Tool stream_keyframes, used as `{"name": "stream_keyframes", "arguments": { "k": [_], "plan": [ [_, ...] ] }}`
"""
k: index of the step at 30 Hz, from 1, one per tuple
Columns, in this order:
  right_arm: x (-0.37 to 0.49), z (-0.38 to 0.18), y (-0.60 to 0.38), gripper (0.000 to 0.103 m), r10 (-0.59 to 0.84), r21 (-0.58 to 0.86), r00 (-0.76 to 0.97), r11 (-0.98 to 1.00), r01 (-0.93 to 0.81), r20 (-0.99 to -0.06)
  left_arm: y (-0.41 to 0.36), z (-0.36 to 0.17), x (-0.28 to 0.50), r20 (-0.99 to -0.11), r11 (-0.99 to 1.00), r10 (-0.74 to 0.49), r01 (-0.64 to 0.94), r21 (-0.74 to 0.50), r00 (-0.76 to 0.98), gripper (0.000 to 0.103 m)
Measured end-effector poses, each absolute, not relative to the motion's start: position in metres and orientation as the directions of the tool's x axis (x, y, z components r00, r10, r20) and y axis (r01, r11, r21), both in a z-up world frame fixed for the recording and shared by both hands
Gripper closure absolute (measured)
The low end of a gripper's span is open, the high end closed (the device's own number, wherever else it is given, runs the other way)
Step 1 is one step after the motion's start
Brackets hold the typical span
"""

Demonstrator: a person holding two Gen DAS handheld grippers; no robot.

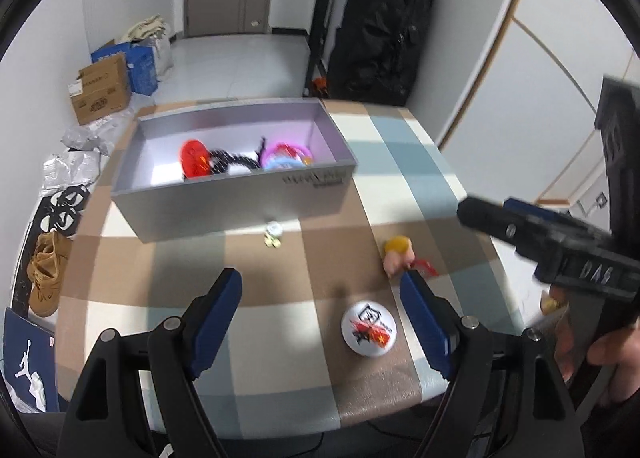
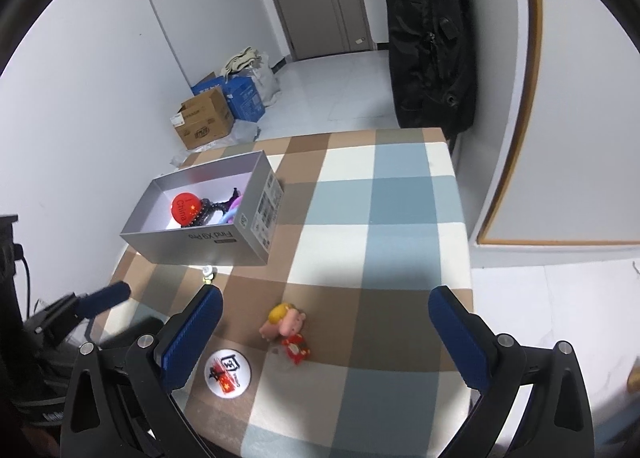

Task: Organize jewelry
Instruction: 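Withdraw both open tools from the box toward the remaining items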

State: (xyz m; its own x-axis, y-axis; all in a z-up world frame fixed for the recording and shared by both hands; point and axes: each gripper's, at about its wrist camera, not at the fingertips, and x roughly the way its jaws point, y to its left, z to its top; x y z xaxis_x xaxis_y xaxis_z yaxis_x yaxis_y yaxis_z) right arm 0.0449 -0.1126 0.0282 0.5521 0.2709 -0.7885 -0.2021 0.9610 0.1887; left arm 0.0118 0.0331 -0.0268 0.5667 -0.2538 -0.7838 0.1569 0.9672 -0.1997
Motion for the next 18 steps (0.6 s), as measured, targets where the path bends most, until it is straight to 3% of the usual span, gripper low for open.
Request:
{"name": "stream_keyframes", "arguments": {
  "k": [18],
  "plan": [
    [0.042,0.026,-0.135,0.000,0.276,0.241,0.541,0.961,-0.137,-0.794,-0.009,-0.050,-0.009,-0.847,0.950,-0.227,0.301,-0.084,0.480,0.025]
  ]
}}
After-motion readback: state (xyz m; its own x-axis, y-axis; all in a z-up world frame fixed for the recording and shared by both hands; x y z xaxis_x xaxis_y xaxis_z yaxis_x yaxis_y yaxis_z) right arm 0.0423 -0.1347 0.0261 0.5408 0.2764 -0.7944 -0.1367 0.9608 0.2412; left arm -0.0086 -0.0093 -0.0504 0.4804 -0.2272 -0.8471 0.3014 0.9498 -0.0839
